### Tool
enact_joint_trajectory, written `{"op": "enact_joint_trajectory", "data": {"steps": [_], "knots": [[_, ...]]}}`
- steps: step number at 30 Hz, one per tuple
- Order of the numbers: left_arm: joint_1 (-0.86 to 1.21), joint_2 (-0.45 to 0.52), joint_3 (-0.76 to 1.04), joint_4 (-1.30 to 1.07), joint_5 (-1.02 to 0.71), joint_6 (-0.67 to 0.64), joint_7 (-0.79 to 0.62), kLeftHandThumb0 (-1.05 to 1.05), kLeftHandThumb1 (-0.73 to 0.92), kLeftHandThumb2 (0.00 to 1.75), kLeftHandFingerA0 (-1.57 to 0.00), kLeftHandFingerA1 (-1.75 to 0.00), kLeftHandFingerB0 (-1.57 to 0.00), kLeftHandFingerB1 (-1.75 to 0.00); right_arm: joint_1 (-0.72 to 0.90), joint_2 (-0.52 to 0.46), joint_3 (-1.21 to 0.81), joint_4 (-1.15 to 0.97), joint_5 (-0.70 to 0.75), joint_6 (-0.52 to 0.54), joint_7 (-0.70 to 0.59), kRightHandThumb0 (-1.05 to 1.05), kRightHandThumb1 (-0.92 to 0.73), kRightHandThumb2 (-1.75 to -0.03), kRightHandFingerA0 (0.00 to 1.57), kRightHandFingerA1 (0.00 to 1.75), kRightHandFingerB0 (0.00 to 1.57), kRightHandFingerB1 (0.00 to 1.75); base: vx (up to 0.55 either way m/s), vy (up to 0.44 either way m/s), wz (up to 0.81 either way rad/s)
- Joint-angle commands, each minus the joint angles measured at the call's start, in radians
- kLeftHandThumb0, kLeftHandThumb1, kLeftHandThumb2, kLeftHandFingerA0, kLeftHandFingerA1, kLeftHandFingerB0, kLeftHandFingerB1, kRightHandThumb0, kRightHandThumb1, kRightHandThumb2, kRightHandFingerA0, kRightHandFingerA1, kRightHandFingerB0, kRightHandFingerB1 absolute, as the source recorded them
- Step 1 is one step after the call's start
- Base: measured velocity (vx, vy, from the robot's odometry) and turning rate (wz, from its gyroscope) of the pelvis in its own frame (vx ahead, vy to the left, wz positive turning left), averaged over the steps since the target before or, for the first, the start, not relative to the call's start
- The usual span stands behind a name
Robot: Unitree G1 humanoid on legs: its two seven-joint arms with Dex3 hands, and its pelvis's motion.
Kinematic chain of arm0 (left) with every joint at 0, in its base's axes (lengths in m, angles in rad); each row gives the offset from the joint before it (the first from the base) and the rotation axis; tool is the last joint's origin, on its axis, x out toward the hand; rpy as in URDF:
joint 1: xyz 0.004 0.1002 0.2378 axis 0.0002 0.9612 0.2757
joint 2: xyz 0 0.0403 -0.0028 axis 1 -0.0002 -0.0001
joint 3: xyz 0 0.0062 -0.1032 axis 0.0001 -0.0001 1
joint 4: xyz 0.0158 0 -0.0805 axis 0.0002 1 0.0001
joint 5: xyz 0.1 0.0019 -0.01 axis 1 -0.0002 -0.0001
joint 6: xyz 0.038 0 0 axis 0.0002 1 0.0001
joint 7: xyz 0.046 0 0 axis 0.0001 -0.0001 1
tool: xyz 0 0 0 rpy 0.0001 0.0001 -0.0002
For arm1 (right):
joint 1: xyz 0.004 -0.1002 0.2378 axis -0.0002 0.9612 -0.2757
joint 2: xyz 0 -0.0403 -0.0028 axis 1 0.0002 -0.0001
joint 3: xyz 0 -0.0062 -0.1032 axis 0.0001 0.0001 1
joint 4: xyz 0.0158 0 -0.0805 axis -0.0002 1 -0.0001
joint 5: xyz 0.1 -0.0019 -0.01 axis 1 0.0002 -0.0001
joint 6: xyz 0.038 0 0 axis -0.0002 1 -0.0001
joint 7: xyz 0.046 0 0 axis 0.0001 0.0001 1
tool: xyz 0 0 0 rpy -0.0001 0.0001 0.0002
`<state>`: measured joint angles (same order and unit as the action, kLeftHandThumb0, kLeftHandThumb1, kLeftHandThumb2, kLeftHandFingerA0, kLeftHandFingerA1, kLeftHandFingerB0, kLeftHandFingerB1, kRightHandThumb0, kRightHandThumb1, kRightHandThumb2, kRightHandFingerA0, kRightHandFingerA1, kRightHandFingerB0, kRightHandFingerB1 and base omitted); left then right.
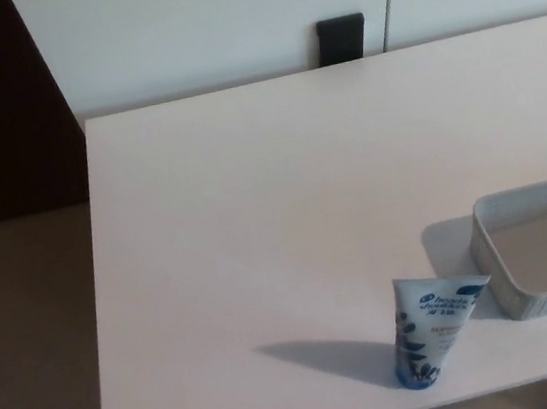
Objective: The robot walks towards a table in front, picks a shampoo with left hand and puts it in a small grey container
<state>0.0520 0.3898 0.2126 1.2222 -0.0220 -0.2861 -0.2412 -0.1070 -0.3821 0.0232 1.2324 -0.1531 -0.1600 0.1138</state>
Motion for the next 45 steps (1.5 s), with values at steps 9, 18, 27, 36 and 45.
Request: {"op": "enact_joint_trajectory", "data": {"steps": [9, 18, 27, 36, 45], "knots": [[0.228, -0.083, 0.294, -0.556, -0.38, 0.005, -0.193, -0.48, 0.49, 0.55, -0.17, -0.36, -0.17, -0.27, 0.015, -0.009, 0.013, 0.007, -0.014, -0.002, 0.0, -0.26, -0.69, -0.6, 0.65, 0.49, 0.48, 0.4, 0.0, 0.0, 0.0], [0.427, 0.022, 0.365, -1.525, -0.688, 0.044, -0.279, -0.52, 0.36, 0.73, -0.02, -0.33, -0.01, -0.2, 0.012, -0.008, 0.019, 0.019, -0.02, 0.006, -0.005, -0.27, -0.69, -0.6, 0.69, 0.51, 0.48, 0.4, 0.0, 0.0, 0.0], [0.224, 0.091, 0.091, -1.835, -0.526, 0.205, -0.174, -0.51, 0.48, 0.56, -0.07, -0.36, -0.05, -0.23, 0.024, -0.004, 0.022, 0.019, -0.022, 0.011, -0.007, -0.26, -0.7, -0.6, 0.66, 0.5, 0.48, 0.4, 0.0, 0.0, 0.0], [0.088, 0.001, -0.195, -1.749, -0.26, 0.307, -0.21, -0.58, 0.37, 0.74, -0.06, -0.46, -0.03, -0.24, 0.023, 0.003, 0.023, 0.025, -0.022, 0.01, -0.01, -0.25, -0.7, -0.6, 0.66, 0.5, 0.5, 0.41, 0.0, 0.0, 0.0], [0.039, -0.038, -0.35, -1.691, -0.176, 0.365, -0.171, -0.57, 0.5, 0.6, -0.11, -0.4, -0.09, -0.18, 0.011, 0.006, 0.032, 0.024, -0.03, 0.011, -0.024, -0.27, -0.69, -0.6, 0.7, 0.51, 0.51, 0.41, 0.0, 0.0, 0.0]]}}
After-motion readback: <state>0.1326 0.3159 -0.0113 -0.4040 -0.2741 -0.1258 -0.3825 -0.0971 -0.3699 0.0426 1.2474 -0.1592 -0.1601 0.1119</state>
